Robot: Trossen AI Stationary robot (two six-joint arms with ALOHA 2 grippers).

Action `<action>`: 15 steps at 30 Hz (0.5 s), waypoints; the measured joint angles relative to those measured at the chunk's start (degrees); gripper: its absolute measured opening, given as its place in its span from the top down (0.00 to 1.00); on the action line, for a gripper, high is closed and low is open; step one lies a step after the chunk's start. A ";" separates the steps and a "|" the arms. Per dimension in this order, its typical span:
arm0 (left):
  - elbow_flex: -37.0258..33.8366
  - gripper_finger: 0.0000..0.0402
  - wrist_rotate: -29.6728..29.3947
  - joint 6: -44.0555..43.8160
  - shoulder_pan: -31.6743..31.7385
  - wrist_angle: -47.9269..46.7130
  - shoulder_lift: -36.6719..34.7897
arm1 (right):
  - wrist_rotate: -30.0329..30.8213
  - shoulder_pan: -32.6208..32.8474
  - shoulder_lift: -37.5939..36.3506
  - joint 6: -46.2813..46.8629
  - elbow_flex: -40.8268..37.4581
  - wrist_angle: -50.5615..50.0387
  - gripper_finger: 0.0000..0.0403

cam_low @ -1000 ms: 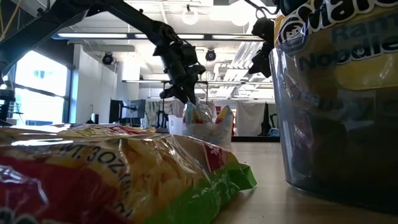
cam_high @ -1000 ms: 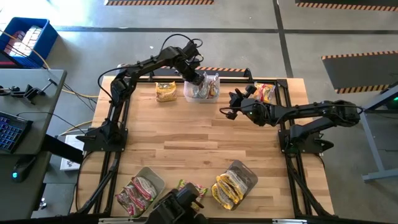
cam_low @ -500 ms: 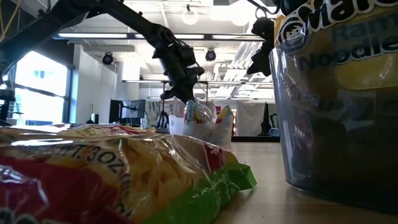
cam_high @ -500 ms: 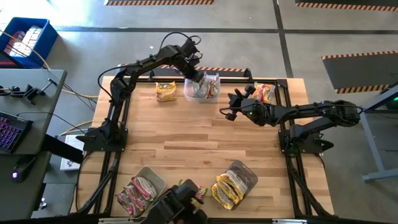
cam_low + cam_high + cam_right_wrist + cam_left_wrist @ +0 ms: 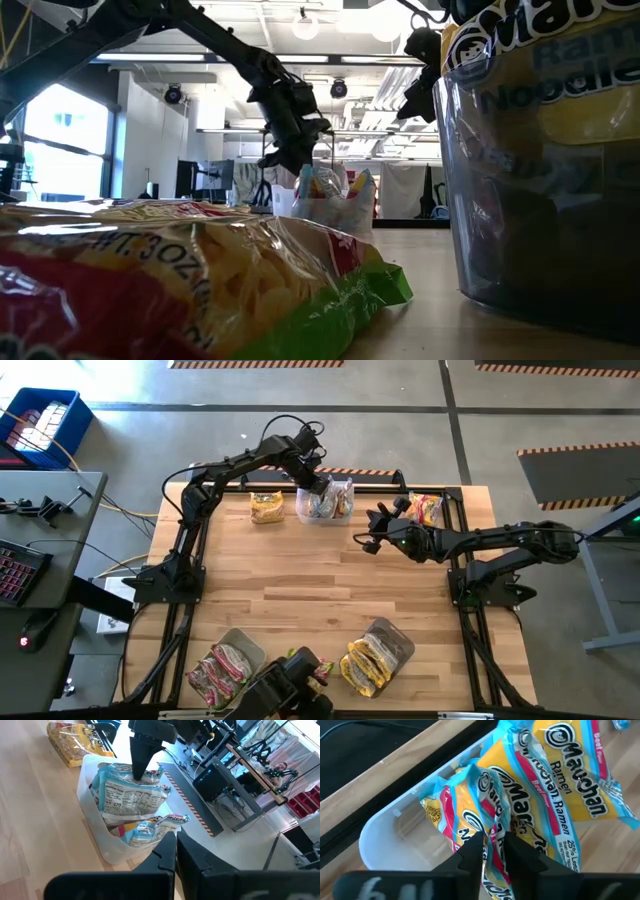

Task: Sort Maruchan noodles
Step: Put the light blue noodle pack into the transparent bin, then put the yellow noodle pack into the black bin

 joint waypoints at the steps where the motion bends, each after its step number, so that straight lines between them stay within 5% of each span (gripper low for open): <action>1: 0.00 0.82 0.13 0.39 0.00 0.00 0.00 | 0.00 0.00 0.00 0.00 0.00 0.00 1.00; 15: -0.11 0.76 -0.04 11.44 -0.18 -0.88 -5.50 | -0.37 0.00 0.00 0.25 0.00 1.46 1.00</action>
